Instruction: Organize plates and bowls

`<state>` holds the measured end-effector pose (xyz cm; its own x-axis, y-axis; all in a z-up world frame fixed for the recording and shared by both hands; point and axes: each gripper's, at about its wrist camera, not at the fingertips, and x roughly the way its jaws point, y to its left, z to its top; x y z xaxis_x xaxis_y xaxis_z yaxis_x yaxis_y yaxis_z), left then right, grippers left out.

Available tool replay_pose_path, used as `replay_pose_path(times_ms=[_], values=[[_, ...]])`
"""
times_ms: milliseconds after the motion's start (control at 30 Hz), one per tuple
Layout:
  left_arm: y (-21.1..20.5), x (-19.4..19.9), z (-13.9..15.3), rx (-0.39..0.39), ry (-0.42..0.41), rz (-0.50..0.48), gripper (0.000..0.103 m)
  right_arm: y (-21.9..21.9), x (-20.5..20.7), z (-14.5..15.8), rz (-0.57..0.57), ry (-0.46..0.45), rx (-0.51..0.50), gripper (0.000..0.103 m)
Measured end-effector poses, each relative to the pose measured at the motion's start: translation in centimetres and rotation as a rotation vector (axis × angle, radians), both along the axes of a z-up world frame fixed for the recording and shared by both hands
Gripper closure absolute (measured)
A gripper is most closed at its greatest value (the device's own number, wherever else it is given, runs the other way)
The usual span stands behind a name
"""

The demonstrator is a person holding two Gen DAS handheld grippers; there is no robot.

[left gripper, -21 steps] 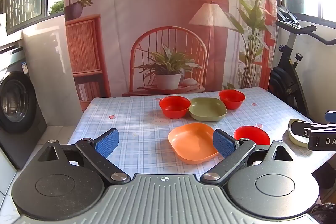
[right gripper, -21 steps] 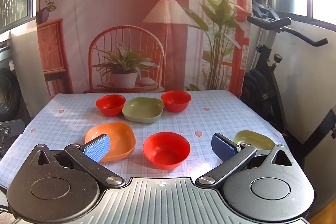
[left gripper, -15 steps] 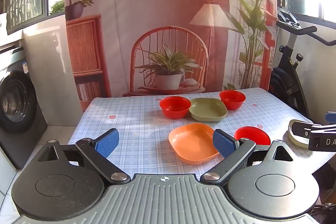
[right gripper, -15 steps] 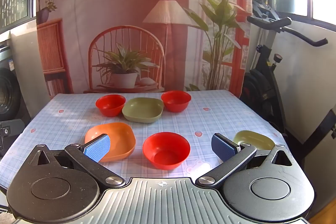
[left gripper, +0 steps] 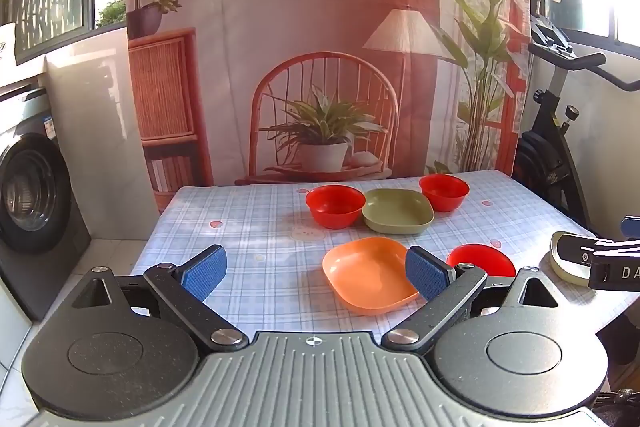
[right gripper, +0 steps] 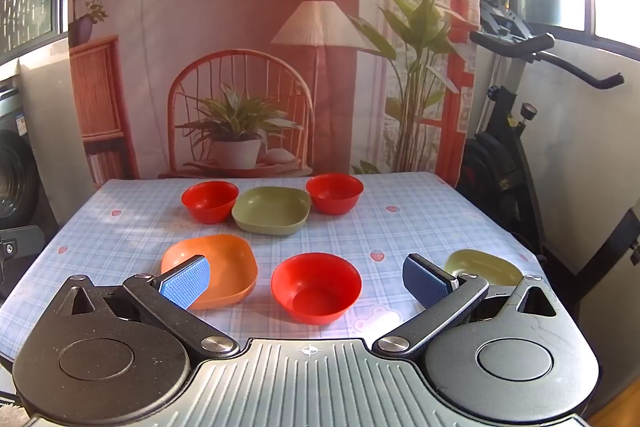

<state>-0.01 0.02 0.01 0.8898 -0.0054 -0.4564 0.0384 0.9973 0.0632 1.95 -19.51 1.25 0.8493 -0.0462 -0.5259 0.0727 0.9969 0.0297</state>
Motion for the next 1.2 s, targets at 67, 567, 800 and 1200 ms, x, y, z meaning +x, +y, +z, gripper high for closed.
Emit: replay_pose_path(times_ms=[67,567,800,1200], values=[[0.0,0.0,0.0,0.0,0.0,0.0,0.006,-0.01,0.02,0.0,0.0,0.0,0.0,0.0],[-0.03,-0.02,0.02,-0.004,0.001,-0.001,0.006,0.03,0.05,0.06,0.0,0.0,0.0,0.0],[-0.03,-0.01,0.02,-0.005,0.001,0.0,0.006,0.06,0.04,0.07,0.0,0.0,0.0,0.0],[0.07,0.13,0.08,-0.006,0.002,-0.001,0.006,0.07,0.04,0.06,0.001,0.0,0.0,0.0]])
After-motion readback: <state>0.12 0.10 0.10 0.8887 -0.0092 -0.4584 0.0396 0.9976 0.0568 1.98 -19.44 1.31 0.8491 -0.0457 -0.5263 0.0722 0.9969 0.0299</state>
